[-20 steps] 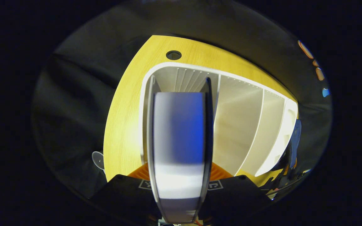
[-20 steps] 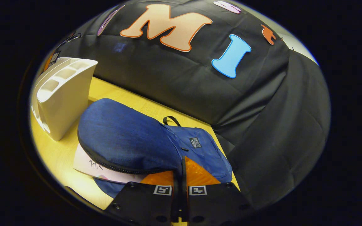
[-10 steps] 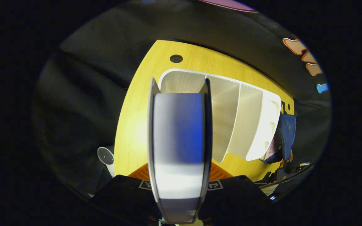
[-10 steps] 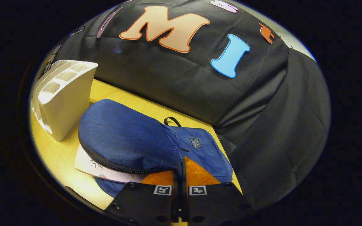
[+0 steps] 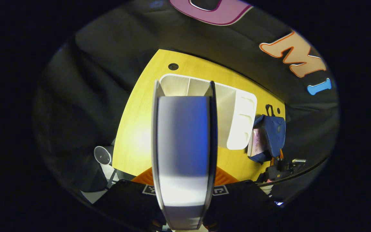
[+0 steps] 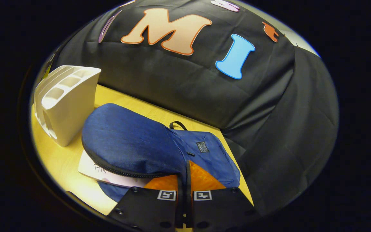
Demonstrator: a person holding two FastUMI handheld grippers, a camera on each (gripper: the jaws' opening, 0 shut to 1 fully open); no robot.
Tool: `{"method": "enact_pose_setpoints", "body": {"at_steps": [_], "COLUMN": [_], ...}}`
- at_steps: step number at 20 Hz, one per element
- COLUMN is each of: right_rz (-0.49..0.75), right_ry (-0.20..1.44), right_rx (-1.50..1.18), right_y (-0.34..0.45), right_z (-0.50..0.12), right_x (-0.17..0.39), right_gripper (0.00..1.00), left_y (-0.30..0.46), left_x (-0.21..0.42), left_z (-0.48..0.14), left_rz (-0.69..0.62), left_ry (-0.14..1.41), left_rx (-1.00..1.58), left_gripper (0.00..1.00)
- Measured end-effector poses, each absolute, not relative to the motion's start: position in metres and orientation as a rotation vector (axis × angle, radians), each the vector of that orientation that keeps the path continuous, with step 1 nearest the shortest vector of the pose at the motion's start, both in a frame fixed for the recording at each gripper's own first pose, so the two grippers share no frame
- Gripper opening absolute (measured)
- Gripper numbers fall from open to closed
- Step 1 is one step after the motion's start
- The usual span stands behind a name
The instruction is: Open the schoolbag, grab two books from the bookshelf and put them into the schoolbag.
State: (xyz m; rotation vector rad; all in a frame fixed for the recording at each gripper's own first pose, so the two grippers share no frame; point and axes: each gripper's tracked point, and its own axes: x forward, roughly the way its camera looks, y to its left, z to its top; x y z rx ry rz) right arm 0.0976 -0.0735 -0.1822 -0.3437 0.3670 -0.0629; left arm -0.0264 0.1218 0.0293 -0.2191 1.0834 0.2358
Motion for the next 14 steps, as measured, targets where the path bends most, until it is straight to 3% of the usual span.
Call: {"method": "enact_pose_setpoints", "body": {"at_steps": [7, 14], "right_rz": [-0.036, -0.024], "right_ry": [0.354, 0.371], "right_rx": [-0.296, -0.201], "right_y": [-0.077, -0.08], "right_z": [-0.179, -0.176], "right_x": [0.097, 0.101], "right_gripper": [0.07, 0.06], "left_y": [0.053, -0.034], "left_x": [-0.036, -0.01], "left_z": [0.038, 0.009], "left_rz": [0.159, -0.022], "left_ry": [1.029, 1.003], "left_rx": [-0.242, -0.386], "left_gripper": [0.41, 0.41]}}
